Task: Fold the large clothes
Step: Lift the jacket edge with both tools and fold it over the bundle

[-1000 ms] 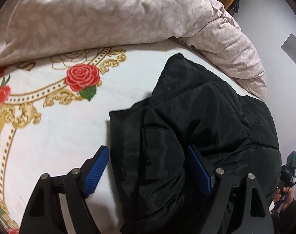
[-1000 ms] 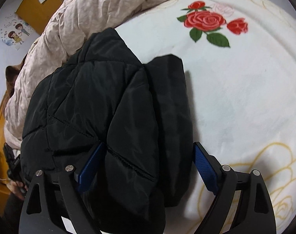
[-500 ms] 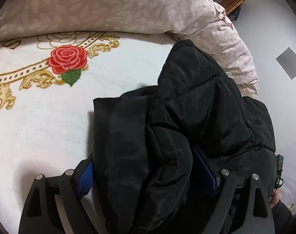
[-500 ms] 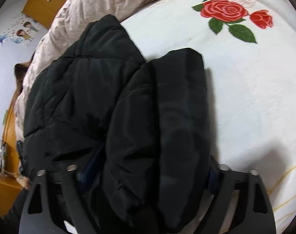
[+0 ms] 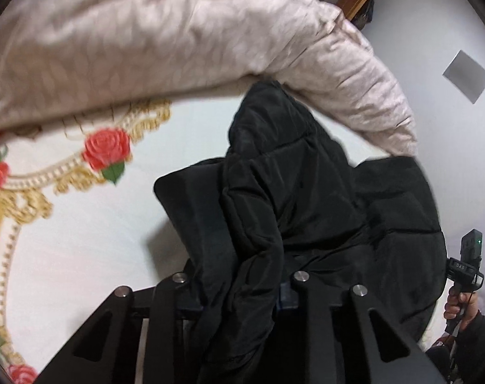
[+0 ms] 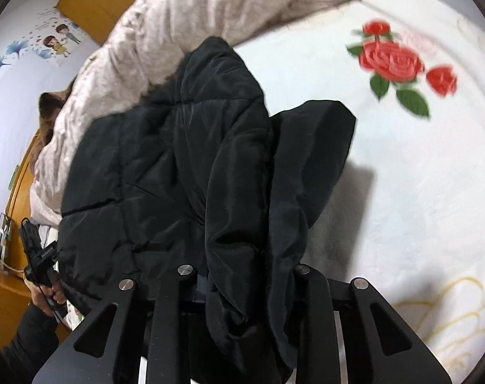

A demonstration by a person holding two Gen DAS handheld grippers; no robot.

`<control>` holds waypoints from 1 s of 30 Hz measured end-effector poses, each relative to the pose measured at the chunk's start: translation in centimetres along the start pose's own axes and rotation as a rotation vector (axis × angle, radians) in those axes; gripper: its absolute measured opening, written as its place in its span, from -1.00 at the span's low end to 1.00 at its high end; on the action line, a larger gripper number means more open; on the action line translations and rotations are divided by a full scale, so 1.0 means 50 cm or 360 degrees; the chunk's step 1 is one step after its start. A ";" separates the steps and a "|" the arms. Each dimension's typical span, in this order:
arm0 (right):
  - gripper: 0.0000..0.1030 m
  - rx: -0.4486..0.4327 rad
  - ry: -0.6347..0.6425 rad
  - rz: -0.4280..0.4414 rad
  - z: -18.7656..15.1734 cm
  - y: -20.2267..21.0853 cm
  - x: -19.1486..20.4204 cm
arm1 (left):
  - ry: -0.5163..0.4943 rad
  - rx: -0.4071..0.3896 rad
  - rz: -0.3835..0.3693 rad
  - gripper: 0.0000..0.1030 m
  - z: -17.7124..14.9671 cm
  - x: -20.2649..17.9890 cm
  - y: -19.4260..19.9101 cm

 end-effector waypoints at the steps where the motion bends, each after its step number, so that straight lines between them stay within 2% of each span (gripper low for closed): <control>1: -0.53 -0.0016 0.0015 0.0008 0.003 0.015 0.010 | -0.0008 -0.0027 -0.0003 -0.45 0.009 -0.010 0.021; 9: -0.54 -0.0093 0.0097 0.0098 -0.012 0.140 0.066 | -0.0049 -0.0121 0.0000 -0.46 0.018 -0.051 0.159; 14: -0.54 -0.0118 0.0102 0.0117 -0.018 0.175 0.091 | -0.0075 -0.0138 0.0005 -0.46 0.016 -0.077 0.202; 22: -0.53 -0.0181 0.0095 0.0105 0.018 0.215 0.073 | -0.0103 -0.0167 -0.0023 -0.46 0.043 -0.134 0.198; 30: -0.53 -0.0204 0.0051 0.0021 0.068 0.224 -0.015 | -0.0139 -0.0133 -0.0079 -0.45 0.055 -0.230 0.120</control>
Point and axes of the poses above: each gripper's, at about its wrist camera, not at the fingertips, and y roughly against the way its jaws point, x to its left, z to its top, the point moved 7 cm from there along -y, roughly the way its jaws point, and after that the axes turned 10 degrees about -x, right-handed, at the moved point
